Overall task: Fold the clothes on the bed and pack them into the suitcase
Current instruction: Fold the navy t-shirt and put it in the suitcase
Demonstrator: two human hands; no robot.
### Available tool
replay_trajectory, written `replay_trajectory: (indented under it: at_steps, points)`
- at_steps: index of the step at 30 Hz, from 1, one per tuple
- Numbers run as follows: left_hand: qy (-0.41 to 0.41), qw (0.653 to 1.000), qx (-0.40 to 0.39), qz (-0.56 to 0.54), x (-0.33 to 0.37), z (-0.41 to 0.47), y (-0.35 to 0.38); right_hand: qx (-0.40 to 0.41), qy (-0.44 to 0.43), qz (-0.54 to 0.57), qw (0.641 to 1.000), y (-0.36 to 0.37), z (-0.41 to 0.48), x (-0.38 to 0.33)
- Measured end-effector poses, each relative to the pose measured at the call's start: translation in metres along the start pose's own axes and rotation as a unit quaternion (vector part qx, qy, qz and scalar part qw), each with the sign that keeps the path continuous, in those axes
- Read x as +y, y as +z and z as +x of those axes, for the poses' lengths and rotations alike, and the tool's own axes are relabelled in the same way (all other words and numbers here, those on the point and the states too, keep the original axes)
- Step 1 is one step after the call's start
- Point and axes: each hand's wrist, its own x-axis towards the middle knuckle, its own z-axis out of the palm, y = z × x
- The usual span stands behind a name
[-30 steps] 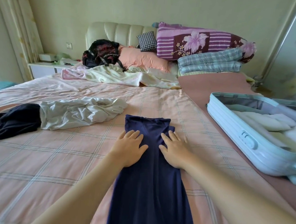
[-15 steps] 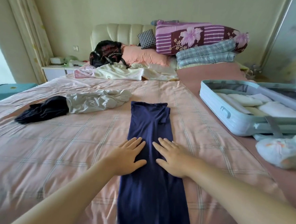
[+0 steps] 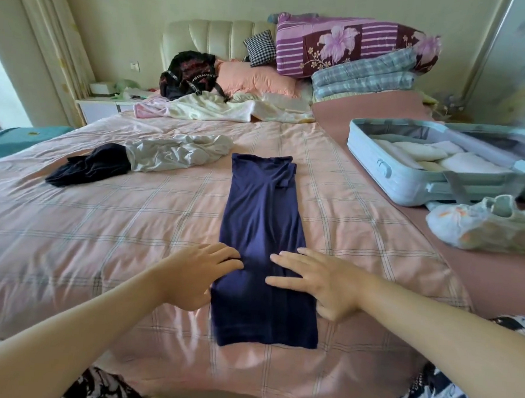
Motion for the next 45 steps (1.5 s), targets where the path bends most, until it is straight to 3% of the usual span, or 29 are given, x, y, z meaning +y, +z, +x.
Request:
replay_trajectory:
  at_steps: [5, 8, 11, 13, 16, 18, 20, 23, 25, 28, 31, 32, 34, 36, 37, 40, 42, 45]
  points:
    - [0.085, 0.991, 0.037, 0.098, -0.007, -0.004, 0.007, 0.109, -0.083, -0.041, 0.990, 0.013, 0.002, 0.006]
    - [0.100, 0.985, 0.137, 0.031, -0.016, -0.004, 0.016, 0.187, -0.088, 0.017, 0.978, 0.019, 0.009, 0.009]
    - [-0.063, 0.959, 0.200, -0.190, -0.011, 0.002, 0.010, 0.278, -0.016, 0.136, 0.951, 0.013, 0.012, 0.013]
    - [-0.213, 0.901, 0.191, -0.327, -0.011, 0.015, 0.000, 0.315, 0.074, 0.251, 0.912, 0.003, 0.017, 0.020]
    - [-0.340, 0.813, 0.197, -0.430, -0.032, 0.040, -0.003, 0.347, 0.214, 0.385, 0.828, -0.015, 0.044, 0.034]
    - [-0.386, 0.791, 0.189, -0.435, -0.045, 0.056, -0.007, 0.310, 0.349, 0.402, 0.788, -0.024, 0.063, 0.049]
    - [-0.421, 0.826, 0.122, -0.355, -0.052, 0.066, -0.010, 0.224, 0.451, 0.356, 0.787, -0.028, 0.075, 0.061]
    - [-0.403, 0.887, 0.022, -0.224, -0.059, 0.075, -0.013, 0.127, 0.480, 0.283, 0.821, -0.028, 0.082, 0.074]
    - [-0.327, 0.919, 0.056, -0.212, -0.064, 0.077, -0.010, 0.127, 0.438, 0.315, 0.833, -0.030, 0.087, 0.081]
    - [-0.143, 0.967, 0.095, -0.186, -0.066, 0.083, -0.014, 0.136, 0.352, 0.384, 0.842, -0.034, 0.092, 0.089]
    - [-0.103, 0.953, 0.103, -0.267, -0.075, 0.093, -0.007, 0.175, 0.340, 0.437, 0.814, -0.028, 0.098, 0.102]
    - [-0.139, 0.927, 0.130, -0.322, -0.077, 0.098, -0.006, 0.195, 0.347, 0.463, 0.792, -0.027, 0.101, 0.108]
    - [-0.239, 0.840, 0.183, -0.452, -0.083, 0.110, -0.007, 0.229, 0.376, 0.486, 0.755, -0.026, 0.107, 0.119]
    - [-0.334, 0.776, 0.221, -0.487, -0.092, 0.119, -0.010, 0.232, 0.422, 0.441, 0.757, -0.022, 0.112, 0.128]
    - [-0.376, 0.766, 0.229, -0.469, -0.097, 0.122, -0.008, 0.218, 0.444, 0.411, 0.766, -0.019, 0.114, 0.130]
    - [-0.457, 0.803, 0.180, -0.339, -0.104, 0.123, 0.001, 0.181, 0.481, 0.328, 0.793, -0.008, 0.118, 0.126]
    - [-0.466, 0.811, 0.194, -0.297, -0.101, 0.125, 0.009, 0.189, 0.471, 0.262, 0.821, -0.005, 0.122, 0.122]
    - [-0.310, 0.877, 0.306, -0.204, -0.094, 0.135, 0.000, 0.219, 0.460, 0.229, 0.829, -0.008, 0.131, 0.121]
